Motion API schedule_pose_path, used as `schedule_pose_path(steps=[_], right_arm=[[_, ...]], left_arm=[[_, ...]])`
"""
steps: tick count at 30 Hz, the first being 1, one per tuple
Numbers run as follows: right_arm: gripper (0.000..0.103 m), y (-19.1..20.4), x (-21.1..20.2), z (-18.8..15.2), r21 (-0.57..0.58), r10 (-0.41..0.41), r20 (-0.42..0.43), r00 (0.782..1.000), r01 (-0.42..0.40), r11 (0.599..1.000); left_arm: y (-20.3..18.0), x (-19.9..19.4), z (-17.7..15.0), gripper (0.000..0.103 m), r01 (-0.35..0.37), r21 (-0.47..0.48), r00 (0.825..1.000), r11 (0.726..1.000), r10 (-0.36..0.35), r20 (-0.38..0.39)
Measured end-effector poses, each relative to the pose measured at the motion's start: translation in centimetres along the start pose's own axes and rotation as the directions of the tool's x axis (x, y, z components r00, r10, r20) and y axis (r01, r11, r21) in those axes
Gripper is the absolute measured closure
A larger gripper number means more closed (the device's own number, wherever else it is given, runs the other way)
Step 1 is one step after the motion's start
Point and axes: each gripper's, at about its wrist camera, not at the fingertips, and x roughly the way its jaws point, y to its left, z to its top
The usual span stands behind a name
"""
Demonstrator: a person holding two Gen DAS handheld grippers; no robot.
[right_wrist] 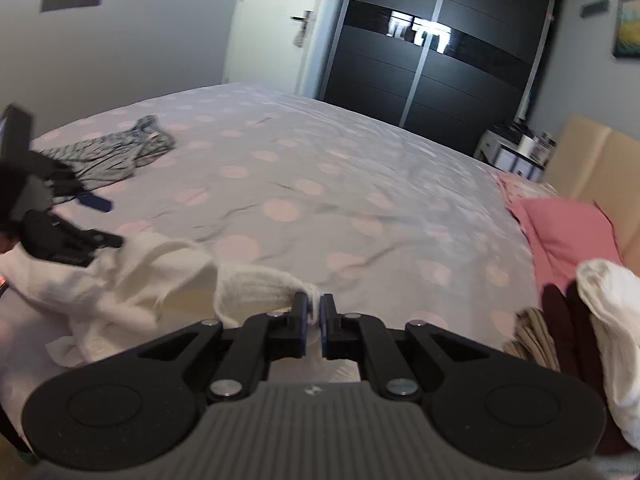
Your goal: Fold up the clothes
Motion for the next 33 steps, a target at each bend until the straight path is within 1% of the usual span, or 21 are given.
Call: schedule_pose_path(steps=[3, 4, 6, 9, 12, 13, 14, 15, 16, 17, 18, 19, 20, 21, 22, 23, 24, 29, 30, 31, 33], right_arm=[[0.096, -1.7, 0.9, -0.8, 0.058, -0.017, -0.044, 0.999, 0.020, 0.998], [0.096, -2.2, 1.2, -1.1, 0.076, -0.020, -0.057, 0.998, 0.025, 0.997], [0.096, -2.4, 1.7, -1.7, 0.089, -0.023, -0.076, 0.997, 0.030, 0.996], [0.096, -2.7, 2.3, -2.4, 0.101, -0.036, -0.097, 0.995, 0.046, 0.994], [0.096, -3.2, 2.4, -2.6, 0.121, -0.043, -0.100, 0.994, 0.055, 0.991], [0.096, -3.4, 2.5, -2.7, 0.127, -0.045, -0.101, 0.994, 0.057, 0.990], [0.096, -3.4, 2.6, -2.7, 0.131, -0.044, -0.104, 0.994, 0.057, 0.990], [0.096, -3.5, 2.8, -2.8, 0.134, -0.043, -0.107, 0.993, 0.057, 0.989], [0.096, -3.6, 2.9, -2.9, 0.138, -0.042, -0.110, 0.993, 0.057, 0.989], [0.096, -3.7, 3.0, -2.9, 0.141, -0.041, -0.112, 0.993, 0.056, 0.988], [0.095, -3.7, 3.1, -3.0, 0.145, -0.040, -0.115, 0.993, 0.056, 0.988], [0.096, -3.8, 3.2, -3.1, 0.148, -0.039, -0.118, 0.992, 0.056, 0.987], [0.095, -3.9, 3.4, -3.1, 0.152, -0.038, -0.120, 0.992, 0.056, 0.987], [0.095, -3.9, 3.5, -3.2, 0.154, -0.036, -0.122, 0.992, 0.055, 0.987], [0.095, -4.0, 3.7, -3.3, 0.156, -0.034, -0.124, 0.992, 0.054, 0.986], [0.095, -4.0, 3.8, -3.3, 0.158, -0.032, -0.126, 0.991, 0.051, 0.986], [0.095, -4.0, 3.9, -3.3, 0.158, -0.028, -0.128, 0.991, 0.049, 0.986], [0.095, -4.1, 4.7, -3.8, 0.157, -0.021, -0.143, 0.989, 0.044, 0.987], [0.095, -4.2, 4.9, -3.9, 0.159, -0.020, -0.147, 0.989, 0.044, 0.986], [0.095, -4.2, 5.1, -4.0, 0.162, -0.019, -0.150, 0.989, 0.043, 0.986], [0.095, -4.4, 5.5, -4.1, 0.163, -0.017, -0.155, 0.988, 0.043, 0.986]], left_arm=[[-1.7, -0.5, -0.3, 0.058, -0.007, 0.114, 0.999, 0.993, 0.003, 0.032], [-2.4, -0.6, -0.4, 0.058, -0.009, 0.156, 0.999, 0.988, 0.003, 0.044], [-3.7, -0.8, -0.7, 0.058, 0.002, 0.241, 0.997, 0.971, -0.021, 0.076], [-5.9, -1.1, -1.3, 0.058, 0.011, 0.368, 0.992, 0.930, -0.056, 0.111], [-7.6, -0.7, -2.0, 0.058, -0.003, 0.464, 0.991, 0.886, -0.058, 0.117], [-8.1, -0.4, -2.2, 0.058, -0.009, 0.489, 0.991, 0.872, -0.059, 0.123], [-8.6, -0.3, -2.4, 0.058, -0.026, 0.522, 0.988, 0.853, -0.056, 0.141], [-9.2, -0.2, -2.7, 0.059, -0.047, 0.557, 0.985, 0.829, -0.054, 0.163], [-9.9, -0.1, -3.1, 0.059, -0.082, 0.602, 0.979, 0.794, -0.050, 0.199], [-10.6, -0.1, -3.6, 0.059, -0.121, 0.648, 0.970, 0.752, -0.048, 0.236], [-11.4, 0.0, -4.1, 0.059, -0.161, 0.696, 0.962, 0.700, -0.047, 0.270], [-12.3, 0.3, -4.7, 0.059, -0.195, 0.741, 0.954, 0.642, -0.052, 0.296], [-12.9, 0.8, -5.2, 0.059, -0.203, 0.772, 0.954, 0.602, -0.058, 0.296], [-13.4, 1.4, -5.6, 0.059, -0.202, 0.798, 0.956, 0.568, -0.064, 0.287], [-13.6, 2.0, -5.7, 0.059, -0.196, 0.809, 0.958, 0.554, -0.066, 0.277], [-13.8, 2.7, -5.8, 0.059, -0.189, 0.816, 0.961, 0.547, -0.067, 0.267], [-13.9, 3.3, -5.8, 0.059, -0.184, 0.818, 0.963, 0.545, -0.066, 0.260], [-14.2, 5.8, -5.0, 0.059, -0.165, 0.820, 0.969, 0.547, -0.067, 0.239], [-14.3, 6.2, -4.7, 0.061, -0.160, 0.819, 0.970, 0.551, -0.067, 0.234], [-14.3, 6.5, -4.4, 0.072, -0.143, 0.814, 0.972, 0.562, -0.073, 0.221], [-13.9, 6.7, -3.4, 0.084, -0.085, 0.791, 0.978, 0.605, -0.101, 0.182]])
